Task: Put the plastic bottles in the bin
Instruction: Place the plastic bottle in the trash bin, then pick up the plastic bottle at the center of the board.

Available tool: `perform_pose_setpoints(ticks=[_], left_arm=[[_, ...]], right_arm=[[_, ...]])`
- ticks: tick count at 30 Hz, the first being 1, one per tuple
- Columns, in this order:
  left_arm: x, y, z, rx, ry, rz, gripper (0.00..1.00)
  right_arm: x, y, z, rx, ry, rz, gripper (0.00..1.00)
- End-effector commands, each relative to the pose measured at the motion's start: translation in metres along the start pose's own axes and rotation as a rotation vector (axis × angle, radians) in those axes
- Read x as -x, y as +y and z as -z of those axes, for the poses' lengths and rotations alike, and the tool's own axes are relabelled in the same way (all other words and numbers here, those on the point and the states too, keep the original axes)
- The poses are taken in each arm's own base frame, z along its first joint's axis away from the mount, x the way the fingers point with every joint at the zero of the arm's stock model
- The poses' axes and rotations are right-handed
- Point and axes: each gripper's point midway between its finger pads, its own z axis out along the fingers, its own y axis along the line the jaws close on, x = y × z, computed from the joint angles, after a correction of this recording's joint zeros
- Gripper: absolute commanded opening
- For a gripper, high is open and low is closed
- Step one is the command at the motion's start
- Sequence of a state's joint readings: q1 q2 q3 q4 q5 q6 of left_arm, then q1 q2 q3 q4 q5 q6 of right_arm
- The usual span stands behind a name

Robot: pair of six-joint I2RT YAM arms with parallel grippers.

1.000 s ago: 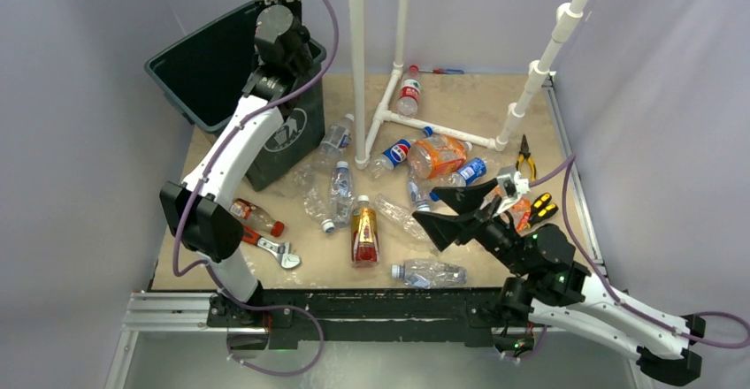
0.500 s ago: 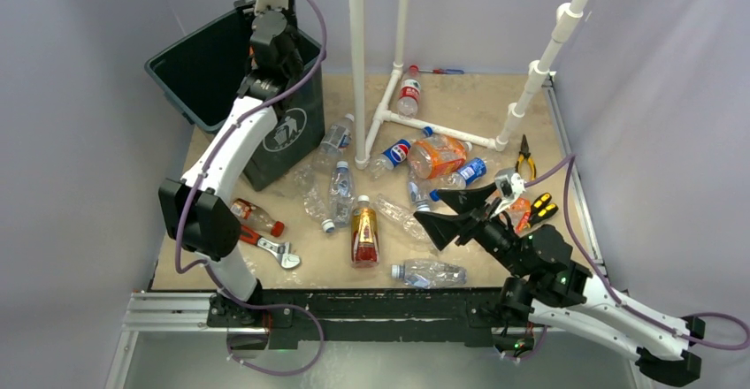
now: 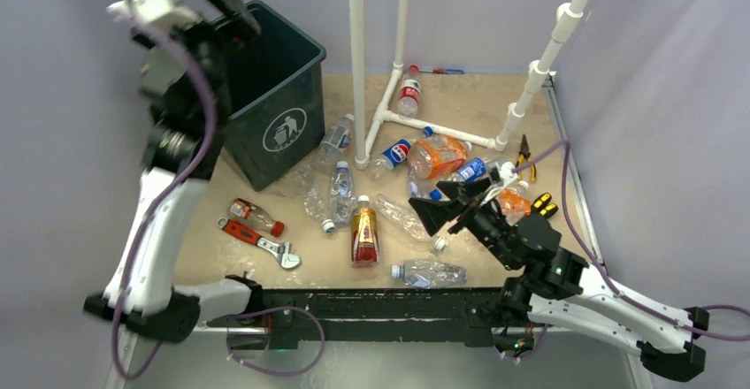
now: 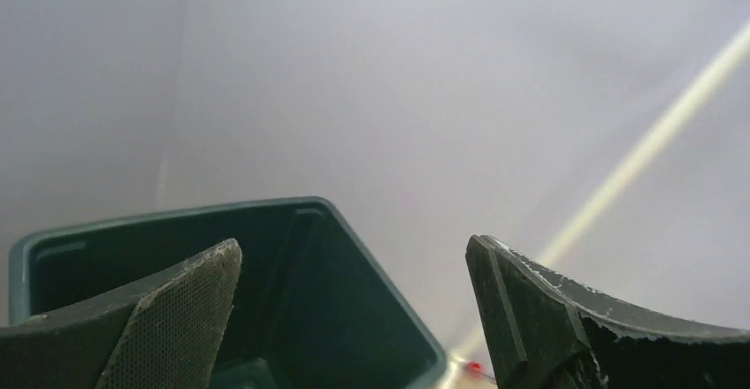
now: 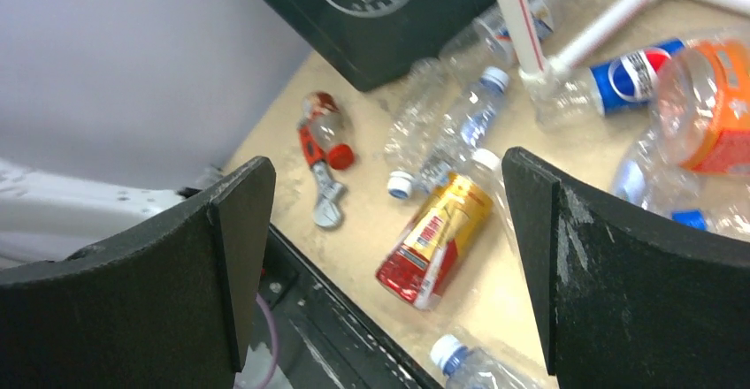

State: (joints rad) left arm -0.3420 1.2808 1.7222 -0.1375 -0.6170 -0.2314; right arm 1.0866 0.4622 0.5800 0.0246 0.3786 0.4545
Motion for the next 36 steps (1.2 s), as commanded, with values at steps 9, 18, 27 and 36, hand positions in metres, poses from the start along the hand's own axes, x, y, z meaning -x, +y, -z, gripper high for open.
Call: perform_pose_setpoints(ticks=[9, 18, 27, 36], left_arm=[[-0.15, 0.016, 0.159, -0.303, 0.639, 0.178, 0.99], [-0.231, 0.021, 0.228, -0.458, 0.919, 0.2, 0.99], [-0.29, 0.041, 0.253, -0.406, 0.992, 0.243, 0.99], [-0.314, 0.047, 0.263, -0.389, 1.005, 0.312, 0.99]], right_arm=[[-0.084, -0.074, -0.03, -0.418, 0.216, 0.048, 0.93], [-0.09, -0.142, -0.028, -0.618, 0.202, -0.088, 0.91], [-0.063, -0.22, -0.011, -0.857, 0.053, -0.266, 0.92], [-0.08, -0.242, 0.0, -0.957, 0.047, -0.326, 0.86]])
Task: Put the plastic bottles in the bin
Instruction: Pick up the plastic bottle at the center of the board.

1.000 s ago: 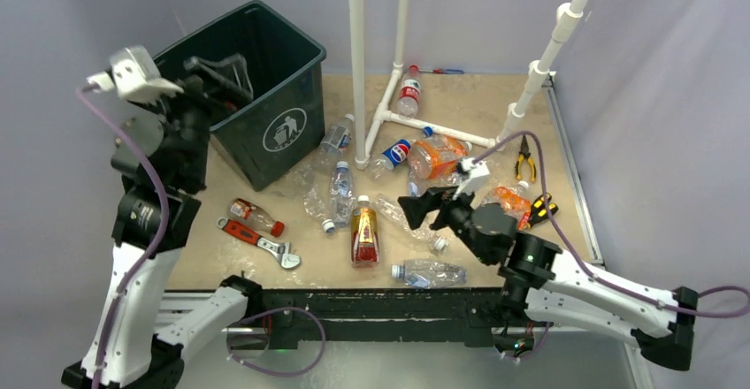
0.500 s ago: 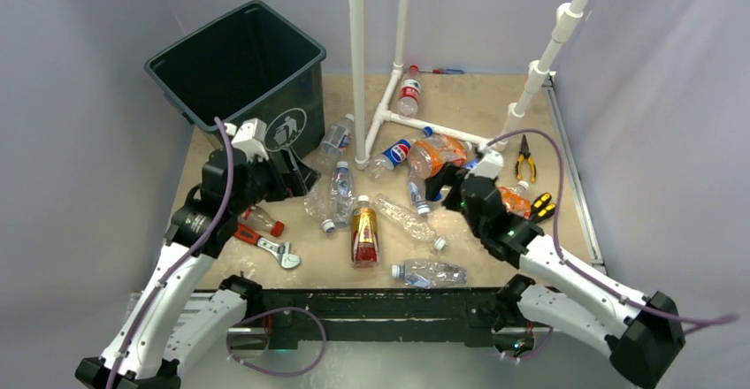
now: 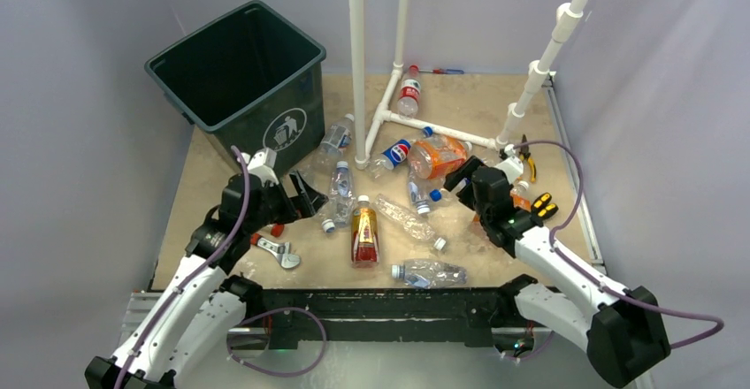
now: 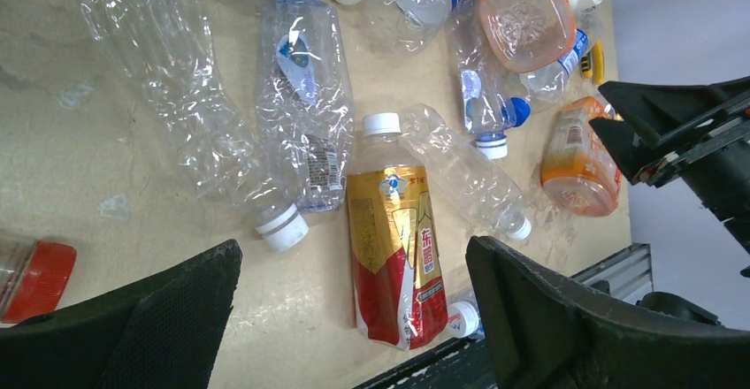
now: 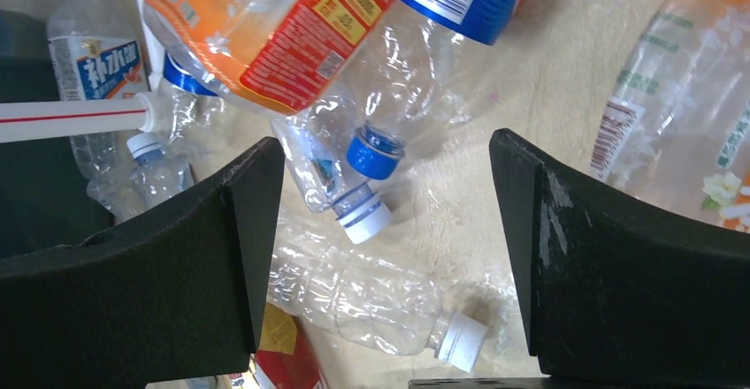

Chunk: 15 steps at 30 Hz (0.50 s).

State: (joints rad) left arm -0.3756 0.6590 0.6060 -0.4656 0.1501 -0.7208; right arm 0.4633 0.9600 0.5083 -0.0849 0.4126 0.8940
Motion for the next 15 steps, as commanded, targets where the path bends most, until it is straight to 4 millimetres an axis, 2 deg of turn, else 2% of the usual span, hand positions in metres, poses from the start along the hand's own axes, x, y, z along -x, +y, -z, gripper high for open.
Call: perform_pose_setpoints(ticks=[1, 5, 8, 13, 15], left_arm=[[0.009, -0.014, -0.001, -0.074, -0.058, 0.03, 0.99], [0.008, -0.009, -0.005, -0.064, -0.069, 0.042, 0.99], [0.006, -0.008, -0.014, -0.061, -0.06, 0.072, 0.99], [-0.007, -0.006, -0.026, -0.061, 0.008, 0.098, 0.99], [-0.007, -0.006, -0.026, -0.064, 0.008, 0.102, 0.99]], right_arm=[[0.01, -0.011, 0.005, -0.042, -0.052, -0.072, 0.86], [0.027, -0.019, 0.012, -0.064, -0.106, -0.072, 0.89], [0.037, -0.013, 0.005, -0.069, -0.095, -0.099, 0.91], [0.053, 0.035, -0.004, 0.134, -0.076, -0.245, 0.97], [0.054, 0.047, -0.011, 0.165, -0.065, -0.289, 0.98]])
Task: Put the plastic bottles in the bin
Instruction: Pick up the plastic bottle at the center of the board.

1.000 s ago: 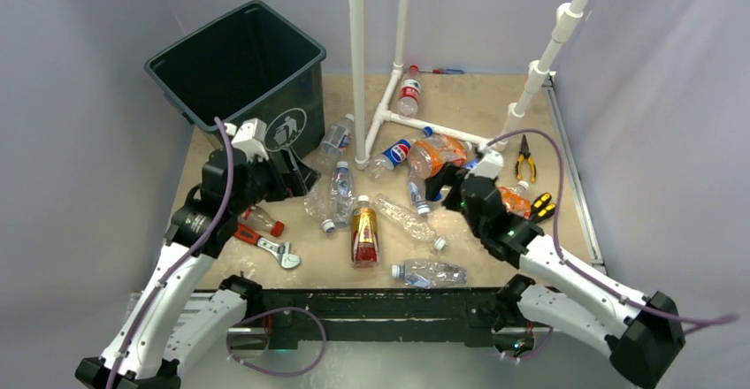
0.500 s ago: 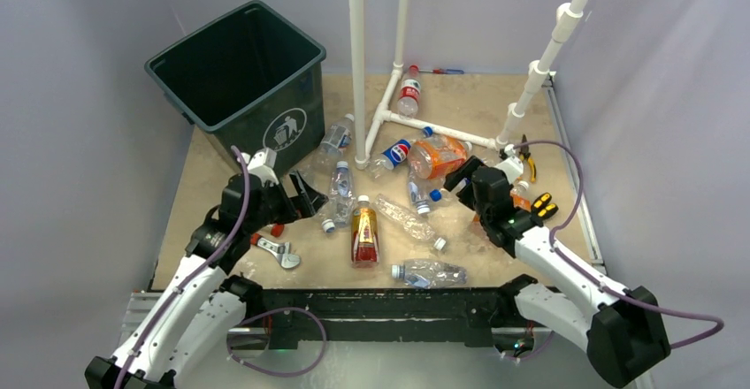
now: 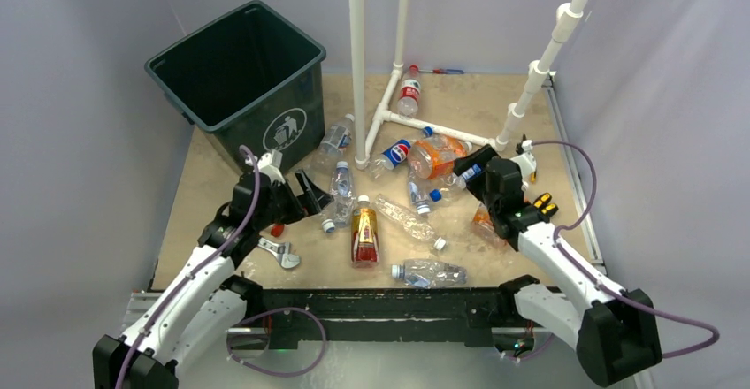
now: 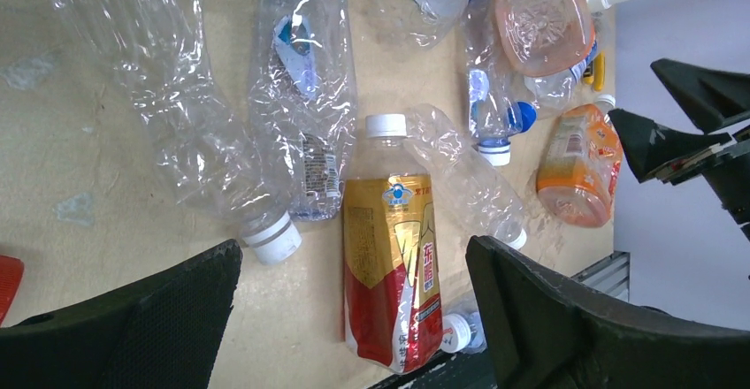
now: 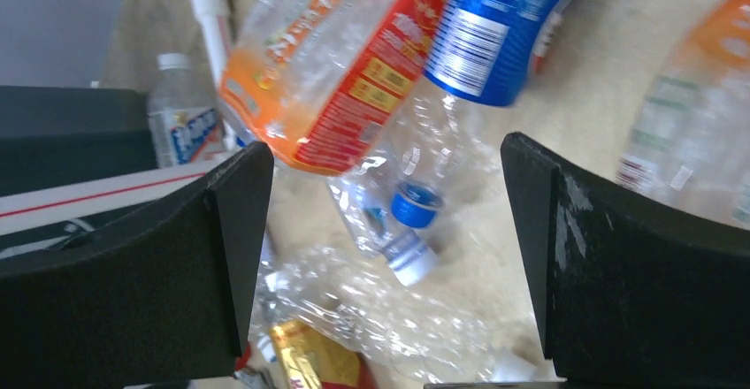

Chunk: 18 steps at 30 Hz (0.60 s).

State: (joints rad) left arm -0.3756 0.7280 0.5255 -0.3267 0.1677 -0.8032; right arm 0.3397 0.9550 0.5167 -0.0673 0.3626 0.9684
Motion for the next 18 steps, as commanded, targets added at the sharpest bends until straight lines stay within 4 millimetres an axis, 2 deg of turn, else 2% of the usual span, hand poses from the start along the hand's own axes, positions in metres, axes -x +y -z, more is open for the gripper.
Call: perform_pose_setpoints(ticks=[1, 3, 7, 11, 18], left_arm=[[0.004, -0.013, -0.001, -0.056, -0.018, 0.019, 0.99], [0.007, -0.013, 0.003, -0.059, -0.039, 0.021, 0.99], [0.01, -0.013, 0.008, -0.054, -0.059, 0.021, 0.99], [0.008, -0.009, 0.008, -0.038, -0.053, 0.022, 0.99], [0.003, -0.006, -0.002, -0.041, -0.034, 0.036, 0.99]], right_arm=[[0.021, 0.067, -0.006, 0.198, -0.005, -0.163, 0.98], [0.021, 0.067, -0.017, 0.173, -0.007, -0.175, 0.98], [0.012, 0.044, -0.034, 0.082, 0.018, -0.197, 0.97], [0.003, 0.015, -0.032, 0.017, 0.004, -0.189, 0.94], [-0.01, -0.016, -0.033, -0.06, 0.008, -0.156, 0.9]])
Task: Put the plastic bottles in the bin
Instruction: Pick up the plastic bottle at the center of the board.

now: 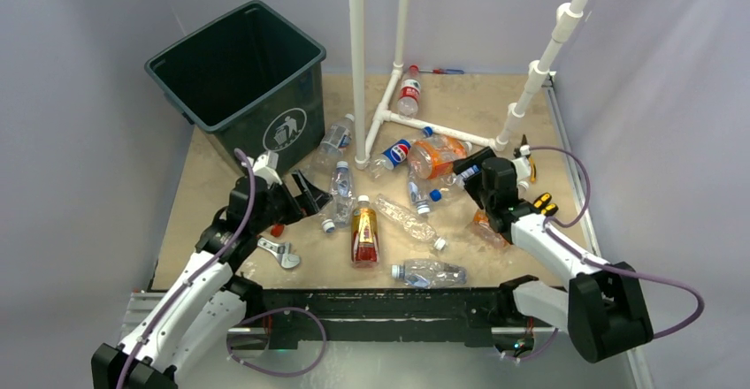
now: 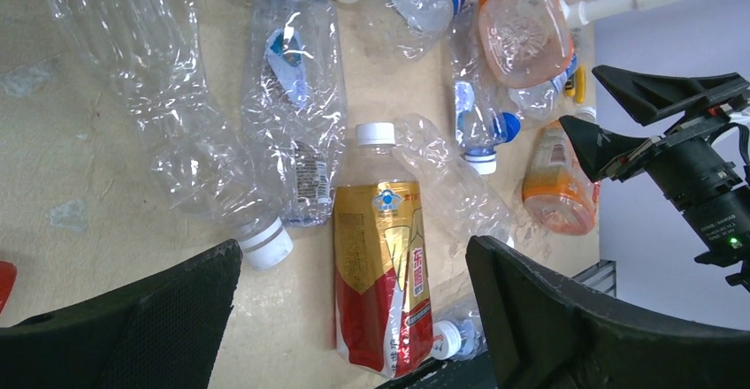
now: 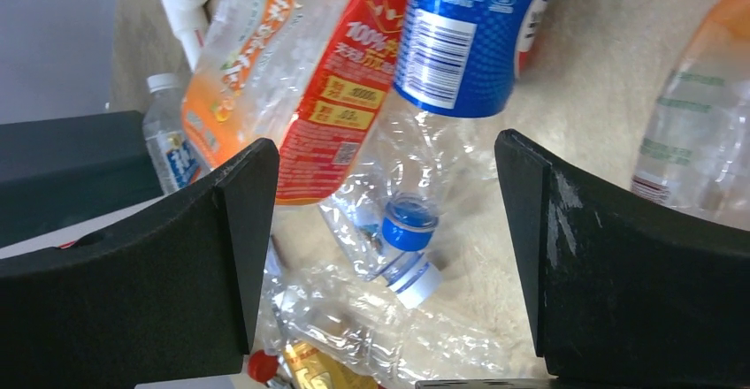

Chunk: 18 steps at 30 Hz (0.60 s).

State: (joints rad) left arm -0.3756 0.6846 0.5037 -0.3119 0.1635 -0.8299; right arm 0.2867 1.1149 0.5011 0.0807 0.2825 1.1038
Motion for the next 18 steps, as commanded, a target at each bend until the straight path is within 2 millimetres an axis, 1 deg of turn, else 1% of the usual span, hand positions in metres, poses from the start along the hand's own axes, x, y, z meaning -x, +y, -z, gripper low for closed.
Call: perform_pose_setpoints(ticks=[1, 4, 7, 11, 15, 18], left_arm=[[0.001, -0.004, -0.006, -0.018, -0.001, 0.015, 0.99], [0.0, -0.002, -0.007, -0.011, 0.001, 0.02, 0.97], [0.0, -0.002, -0.006, -0.008, -0.004, 0.022, 0.96], [0.001, -0.002, -0.004, -0.009, -0.012, 0.02, 0.96], [0.002, -0.003, -0.004, -0.011, -0.008, 0.02, 0.95], [0.003, -0.005, -0.004, -0.013, -0.009, 0.019, 0.95]], right_arm=[[0.005, -0.019, -0.005, -0.061, -0.047, 0.002, 0.9], [0.006, -0.036, -0.011, -0.114, -0.065, 0.012, 0.89], [0.007, -0.046, -0.019, -0.134, -0.057, 0.0, 0.87], [0.008, -0.046, -0.026, -0.132, -0.06, 0.003, 0.85], [0.011, -0.047, -0.034, -0.136, -0.061, 0.006, 0.85], [0.008, -0.047, -0.042, -0.138, -0.047, 0.009, 0.84]])
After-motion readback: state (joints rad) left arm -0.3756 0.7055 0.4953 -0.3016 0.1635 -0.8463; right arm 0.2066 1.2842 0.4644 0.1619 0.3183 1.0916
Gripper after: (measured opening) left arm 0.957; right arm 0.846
